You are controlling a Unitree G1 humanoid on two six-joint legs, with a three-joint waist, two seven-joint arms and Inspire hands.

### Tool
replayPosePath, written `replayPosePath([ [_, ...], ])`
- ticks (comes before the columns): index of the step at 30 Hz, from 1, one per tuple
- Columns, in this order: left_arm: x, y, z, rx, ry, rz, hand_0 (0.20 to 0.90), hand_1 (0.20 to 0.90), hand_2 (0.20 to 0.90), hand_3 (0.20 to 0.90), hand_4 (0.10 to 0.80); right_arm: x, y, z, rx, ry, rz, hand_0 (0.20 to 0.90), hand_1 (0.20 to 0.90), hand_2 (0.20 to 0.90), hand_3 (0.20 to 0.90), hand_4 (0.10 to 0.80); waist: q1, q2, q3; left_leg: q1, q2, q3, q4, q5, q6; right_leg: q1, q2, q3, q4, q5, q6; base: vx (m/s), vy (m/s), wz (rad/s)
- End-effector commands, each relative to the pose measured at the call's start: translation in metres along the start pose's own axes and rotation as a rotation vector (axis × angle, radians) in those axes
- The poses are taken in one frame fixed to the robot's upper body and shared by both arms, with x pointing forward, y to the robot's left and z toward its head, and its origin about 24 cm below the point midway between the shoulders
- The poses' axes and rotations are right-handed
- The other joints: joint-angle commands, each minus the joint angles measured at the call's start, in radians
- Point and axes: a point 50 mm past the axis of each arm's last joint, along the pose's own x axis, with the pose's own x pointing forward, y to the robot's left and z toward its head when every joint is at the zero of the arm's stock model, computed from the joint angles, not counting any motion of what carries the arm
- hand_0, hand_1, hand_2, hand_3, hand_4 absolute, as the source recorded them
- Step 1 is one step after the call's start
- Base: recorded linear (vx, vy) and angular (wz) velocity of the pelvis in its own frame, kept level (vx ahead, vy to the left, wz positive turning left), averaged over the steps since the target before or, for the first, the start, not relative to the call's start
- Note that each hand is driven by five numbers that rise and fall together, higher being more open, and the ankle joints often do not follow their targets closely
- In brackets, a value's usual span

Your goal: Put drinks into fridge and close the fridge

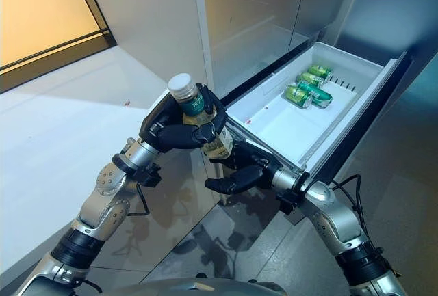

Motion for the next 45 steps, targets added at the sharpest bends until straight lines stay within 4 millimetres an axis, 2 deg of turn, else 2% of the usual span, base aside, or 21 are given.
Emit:
replayPosePath([
  [1,0.029,-0.012,0.034,0.063,-0.214,-0.125,0.300,0.300,0.300,0.200,0.100,0.017,0.018,0.091,-0.015,-0.450,0.120,0.900,0.900,0.900,0.900,0.800,0.004,0.011,-0.072,0.001,-0.026,0.021,0.018,-0.094,0.023,-0.081,0.032,-0.004,0.081,-0.014,0.046,0.000,0.000,0.00],
  [2,0.029,-0.012,0.034,0.064,-0.216,-0.126,0.300,0.300,0.300,0.200,0.100,0.017,0.017,0.091,0.003,-0.455,0.114,0.900,0.900,0.900,0.900,0.800,0.004,0.011,-0.072,0.001,-0.026,0.021,0.018,-0.093,0.023,-0.081,0.032,-0.004,0.082,-0.014,0.046,0.000,0.000,0.00],
  [3,0.028,-0.014,0.038,0.084,-0.242,-0.138,0.300,0.300,0.300,0.200,0.100,0.020,0.016,0.085,0.137,-0.464,0.093,0.900,0.900,0.900,0.900,0.800,0.004,0.013,-0.072,0.001,-0.025,0.022,0.018,-0.094,0.024,-0.081,0.032,-0.006,0.083,-0.015,0.046,0.000,0.000,0.00],
  [5,0.027,-0.017,0.042,0.091,-0.263,-0.153,0.300,0.300,0.300,0.200,0.100,0.021,0.015,0.080,0.228,-0.475,0.072,0.900,0.900,0.900,0.900,0.800,0.005,0.014,-0.071,0.001,-0.025,0.021,0.018,-0.093,0.025,-0.081,0.032,-0.008,0.083,-0.016,0.045,0.003,0.009,0.03],
  [16,0.028,-0.022,0.048,0.086,-0.294,-0.166,0.300,0.300,0.300,0.200,0.100,0.022,0.017,0.074,0.403,-0.497,0.032,0.900,0.900,0.900,0.900,0.800,0.006,0.013,-0.074,0.001,-0.027,0.014,0.014,-0.093,0.026,-0.078,0.031,-0.016,0.077,-0.015,0.046,0.001,0.011,0.05],
  [20,0.028,-0.024,0.046,0.088,-0.282,-0.164,0.300,0.300,0.300,0.200,0.100,0.020,0.013,0.076,0.358,-0.520,-0.008,0.900,0.900,0.900,0.900,0.800,0.005,0.013,-0.075,0.001,-0.027,0.015,0.013,-0.091,0.027,-0.077,0.031,-0.017,0.076,-0.013,0.046,0.000,0.000,0.00],
  [23,0.029,-0.023,0.045,0.088,-0.271,-0.162,0.300,0.300,0.300,0.200,0.100,0.016,0.009,0.087,0.218,-0.553,-0.060,0.900,0.900,0.900,0.900,0.800,0.004,0.014,-0.076,0.000,-0.028,0.013,0.014,-0.091,0.027,-0.079,0.031,-0.014,0.076,-0.013,0.045,0.000,0.000,0.00],
  [27,0.029,-0.021,0.046,0.077,-0.260,-0.158,0.300,0.300,0.300,0.200,0.100,0.017,0.011,0.090,0.037,-0.420,-0.032,0.900,0.900,0.900,0.900,0.800,0.003,0.013,-0.077,-0.003,-0.030,0.012,0.015,-0.091,0.026,-0.082,0.031,-0.010,0.077,-0.013,0.044,0.000,0.000,0.00],
  [30,0.027,-0.019,0.047,0.068,-0.240,-0.171,0.300,0.300,0.300,0.200,0.100,0.012,0.008,0.090,-0.180,-0.290,-0.011,0.900,0.900,0.900,0.900,0.800,0.002,0.009,-0.078,-0.006,-0.029,0.013,0.014,-0.089,0.025,-0.086,0.032,-0.006,0.079,-0.013,0.044,0.000,0.000,0.00],
  [31,0.027,-0.019,0.047,0.064,-0.235,-0.173,0.300,0.300,0.300,0.200,0.100,0.011,0.007,0.090,-0.209,-0.271,-0.002,0.733,0.733,0.733,0.705,0.605,0.002,0.008,-0.078,-0.006,-0.029,0.012,0.014,-0.089,0.025,-0.085,0.032,-0.005,0.079,-0.013,0.043,0.000,0.000,0.00],
  [32,0.027,-0.019,0.046,0.065,-0.230,-0.173,0.300,0.300,0.300,0.200,0.100,0.010,0.006,0.091,-0.241,-0.253,0.005,0.338,0.338,0.338,0.244,0.144,0.001,0.007,-0.079,-0.005,-0.030,0.012,0.013,-0.089,0.025,-0.085,0.033,-0.004,0.079,-0.013,0.043,0.000,0.000,0.00],
  [33,0.027,-0.018,0.046,0.066,-0.225,-0.174,0.300,0.300,0.300,0.200,0.100,0.010,0.005,0.091,-0.273,-0.242,0.006,0.300,0.300,0.300,0.200,0.100,0.001,0.007,-0.079,-0.005,-0.029,0.011,0.013,-0.090,0.025,-0.086,0.033,-0.003,0.079,-0.014,0.043,0.000,0.000,0.00],
  [37,0.028,-0.016,0.040,0.049,-0.196,-0.173,0.300,0.300,0.300,0.200,0.100,0.010,0.002,0.101,-0.424,-0.203,0.018,0.300,0.300,0.300,0.200,0.100,-0.002,0.005,-0.078,-0.005,-0.030,0.009,0.014,-0.090,0.024,-0.087,0.035,0.005,0.081,-0.012,0.042,0.000,0.000,0.00],
  [45,0.029,-0.017,0.035,0.017,-0.196,-0.159,0.300,0.300,0.300,0.200,0.100,0.017,0.006,0.103,-0.383,-0.184,0.062,0.300,0.300,0.300,0.200,0.100,-0.002,0.005,-0.079,-0.006,-0.028,0.012,0.012,-0.088,0.023,-0.090,0.036,0.008,0.083,-0.011,0.043,0.000,0.000,0.00],
])
